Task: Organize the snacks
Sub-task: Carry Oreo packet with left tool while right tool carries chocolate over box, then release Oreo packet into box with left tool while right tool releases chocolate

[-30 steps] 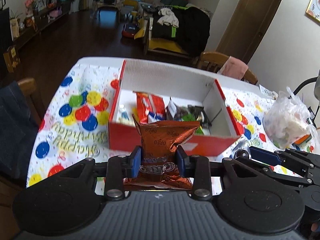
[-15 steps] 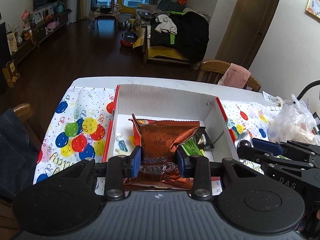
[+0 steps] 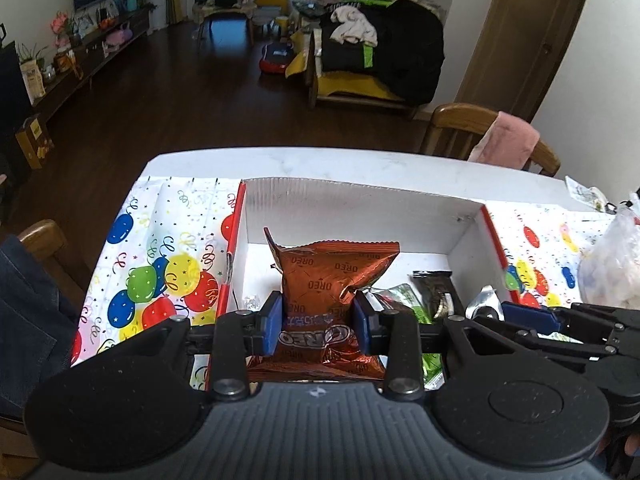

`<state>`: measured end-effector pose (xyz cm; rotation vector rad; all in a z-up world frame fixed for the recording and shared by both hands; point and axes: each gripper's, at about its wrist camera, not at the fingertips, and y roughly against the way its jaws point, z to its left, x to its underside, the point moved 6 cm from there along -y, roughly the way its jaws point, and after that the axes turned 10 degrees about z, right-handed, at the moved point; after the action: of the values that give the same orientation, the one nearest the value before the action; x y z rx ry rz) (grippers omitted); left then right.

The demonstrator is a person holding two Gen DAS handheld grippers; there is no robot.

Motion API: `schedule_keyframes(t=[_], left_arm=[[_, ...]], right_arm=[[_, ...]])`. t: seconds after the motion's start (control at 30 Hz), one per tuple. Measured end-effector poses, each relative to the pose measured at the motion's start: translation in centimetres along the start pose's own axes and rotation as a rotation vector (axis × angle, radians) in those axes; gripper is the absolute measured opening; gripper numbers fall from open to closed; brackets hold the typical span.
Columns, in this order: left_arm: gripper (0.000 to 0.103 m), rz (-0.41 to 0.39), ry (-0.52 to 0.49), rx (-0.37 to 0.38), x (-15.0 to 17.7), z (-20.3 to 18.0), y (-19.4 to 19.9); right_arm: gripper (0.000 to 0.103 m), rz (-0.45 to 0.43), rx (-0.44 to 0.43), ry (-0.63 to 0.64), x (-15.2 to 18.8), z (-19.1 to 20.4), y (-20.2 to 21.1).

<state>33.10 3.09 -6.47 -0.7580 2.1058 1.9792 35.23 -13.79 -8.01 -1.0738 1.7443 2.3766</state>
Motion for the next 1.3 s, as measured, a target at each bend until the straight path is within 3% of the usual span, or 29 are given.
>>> schedule_keyframes(t=[0.2,0.53,0.9,1.17,1.3], left_arm=[[0.035,0.063,-0.008,-0.068,-0.7,0.0,-3.2],[0.035,0.151,-0.014,-0.106,-0.5,0.3,-6.6],[0.037,0.154,-0.033,-0.113,0.1,0.4,-7.3],[0.037,0.144,-0.018,-0.097,0.6,0.7,-6.5],[0.044,0.128,-0.021,-0.085,1.0,0.7,-5.6]], right_arm=[[0.029,0.057,-0.008,-0.024,-0.6,-0.7,-2.8],[0.029,0.146,-0.013,0.032,-0.1,0.0,-6.2],[0.030,0.176,0.010,0.043,0.7,0.2,-7.0],[0.036,0.152,0.005,0.011,0.7,0.1,-5.8],[0.044,0.127,-0.005,-0.008,0.6,0.1,-4.5]])
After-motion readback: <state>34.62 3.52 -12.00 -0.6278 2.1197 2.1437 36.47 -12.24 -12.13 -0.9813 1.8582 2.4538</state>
